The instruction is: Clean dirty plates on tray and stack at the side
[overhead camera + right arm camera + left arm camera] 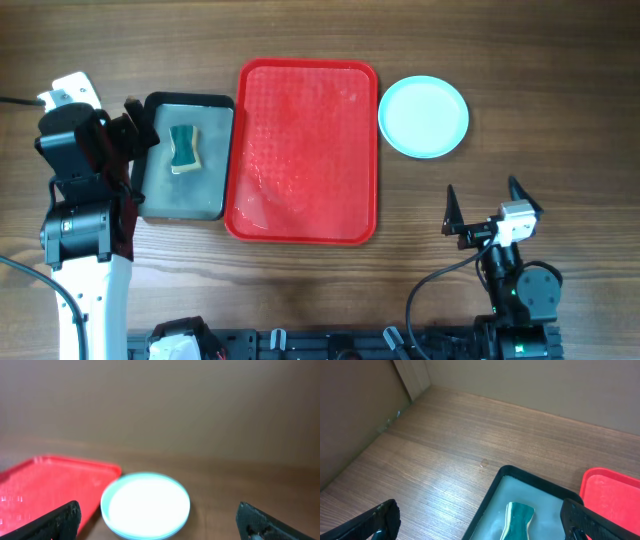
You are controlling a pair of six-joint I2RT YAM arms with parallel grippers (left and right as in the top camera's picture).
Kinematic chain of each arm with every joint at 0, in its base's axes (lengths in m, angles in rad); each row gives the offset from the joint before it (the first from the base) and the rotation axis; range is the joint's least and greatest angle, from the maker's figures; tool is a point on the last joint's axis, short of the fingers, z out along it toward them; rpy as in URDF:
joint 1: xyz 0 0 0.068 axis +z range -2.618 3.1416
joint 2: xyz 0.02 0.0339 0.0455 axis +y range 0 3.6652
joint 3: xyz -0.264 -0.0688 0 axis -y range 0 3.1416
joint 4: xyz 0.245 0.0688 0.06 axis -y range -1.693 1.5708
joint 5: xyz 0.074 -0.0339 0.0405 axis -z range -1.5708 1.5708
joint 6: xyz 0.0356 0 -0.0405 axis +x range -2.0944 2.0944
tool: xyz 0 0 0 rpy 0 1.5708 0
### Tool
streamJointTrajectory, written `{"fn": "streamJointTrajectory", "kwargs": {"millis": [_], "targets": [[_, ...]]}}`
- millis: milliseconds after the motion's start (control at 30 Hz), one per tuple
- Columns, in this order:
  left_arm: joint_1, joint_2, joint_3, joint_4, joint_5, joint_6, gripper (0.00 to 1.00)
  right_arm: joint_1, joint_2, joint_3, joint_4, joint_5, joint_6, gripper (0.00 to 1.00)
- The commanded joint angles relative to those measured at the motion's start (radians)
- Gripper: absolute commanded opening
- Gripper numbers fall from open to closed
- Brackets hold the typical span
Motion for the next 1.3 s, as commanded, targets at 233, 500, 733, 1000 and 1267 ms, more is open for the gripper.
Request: {"fn": "streamJointTrajectory", "kwargs": {"millis": [233,500,733,1000,1267], "targets": [[-0.005,0.004,0.014,0.003,0.008,-0.013,1.00,-0.004,-0.011,-0.002,-0.004,0.012,0.044,1.00],[-0.005,0.004,0.014,0.003,0.008,-0.013,1.00,-0.004,-0.011,-0.002,-0.005,0.012,0.044,1.00],[-0.005,0.004,0.014,0.003,0.008,-0.013,1.00,-0.004,-0.011,-0.002,-0.005,0.012,0.044,1.00],[-0.005,0.004,0.014,0.003,0.008,-0.013,1.00,-0.004,-0.011,-0.002,-0.005,0.012,0.044,1.00],[-0.005,0.004,0.014,0.003,0.008,-0.013,1.00,-0.004,-0.011,-0.002,-0.005,0.012,0.044,1.00]]}}
